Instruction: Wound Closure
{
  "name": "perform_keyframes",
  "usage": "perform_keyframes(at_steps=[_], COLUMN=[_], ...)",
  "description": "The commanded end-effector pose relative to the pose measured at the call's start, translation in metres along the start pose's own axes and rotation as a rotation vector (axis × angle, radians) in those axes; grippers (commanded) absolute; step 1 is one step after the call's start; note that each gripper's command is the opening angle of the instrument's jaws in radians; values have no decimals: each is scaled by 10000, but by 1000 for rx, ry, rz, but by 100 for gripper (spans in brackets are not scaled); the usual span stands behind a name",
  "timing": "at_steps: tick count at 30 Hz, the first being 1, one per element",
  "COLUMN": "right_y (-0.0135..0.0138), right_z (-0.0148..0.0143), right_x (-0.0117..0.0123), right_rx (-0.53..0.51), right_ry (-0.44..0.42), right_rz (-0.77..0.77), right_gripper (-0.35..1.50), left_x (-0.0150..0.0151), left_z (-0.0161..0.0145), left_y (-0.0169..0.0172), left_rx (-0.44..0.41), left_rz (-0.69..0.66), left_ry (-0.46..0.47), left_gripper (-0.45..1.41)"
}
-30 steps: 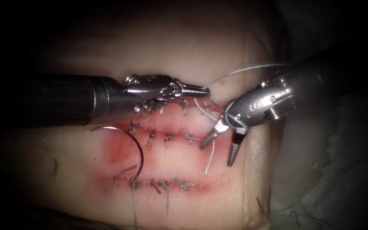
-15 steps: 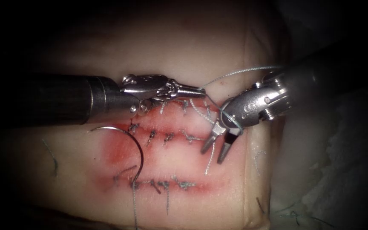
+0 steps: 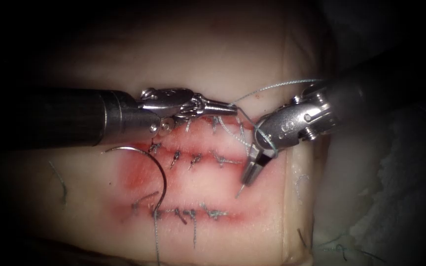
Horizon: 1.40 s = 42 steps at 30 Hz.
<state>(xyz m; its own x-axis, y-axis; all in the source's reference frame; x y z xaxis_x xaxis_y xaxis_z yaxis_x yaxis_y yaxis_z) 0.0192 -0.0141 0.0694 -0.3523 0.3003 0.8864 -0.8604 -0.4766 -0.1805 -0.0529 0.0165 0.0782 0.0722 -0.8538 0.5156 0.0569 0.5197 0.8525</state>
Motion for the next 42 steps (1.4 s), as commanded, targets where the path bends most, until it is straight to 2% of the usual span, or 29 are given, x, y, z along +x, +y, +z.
perform_keyframes(at_steps=[1,6,9,11,15,19,25,33,42], right_y=[-12,-9,-2,3,8,13,15,9,-4], right_z=[-12,-45,-58,-63,-59,-42,-27,-29,-40], right_x=[-1,6,16,29,47,61,66,69,90], right_rx=[93,223,387,504,621,737,845,1030,1185], right_ry=[-22,-115,-164,-251,-339,-412,-591,-662,-698], right_rz=[11,56,177,321,484,652,861,1061,1170], right_gripper=[-35,-35,-35,-35,-35,-35,-35,-35,-35], left_x=[0,5,6,6,10,17,26,42,68], left_z=[4,-5,-12,-18,-27,-34,-33,-24,-18], left_y=[6,4,2,-1,-9,-22,-40,-77,-136], left_rx=[-40,-51,-50,-53,-60,-82,-105,-81,-47], left_rz=[-6,-13,-12,-11,-9,-22,-35,-49,-110], left_ry=[26,54,57,61,86,115,149,168,217], left_gripper=[-45,-45,-45,-45,-45,-45,-45,-45,-45])
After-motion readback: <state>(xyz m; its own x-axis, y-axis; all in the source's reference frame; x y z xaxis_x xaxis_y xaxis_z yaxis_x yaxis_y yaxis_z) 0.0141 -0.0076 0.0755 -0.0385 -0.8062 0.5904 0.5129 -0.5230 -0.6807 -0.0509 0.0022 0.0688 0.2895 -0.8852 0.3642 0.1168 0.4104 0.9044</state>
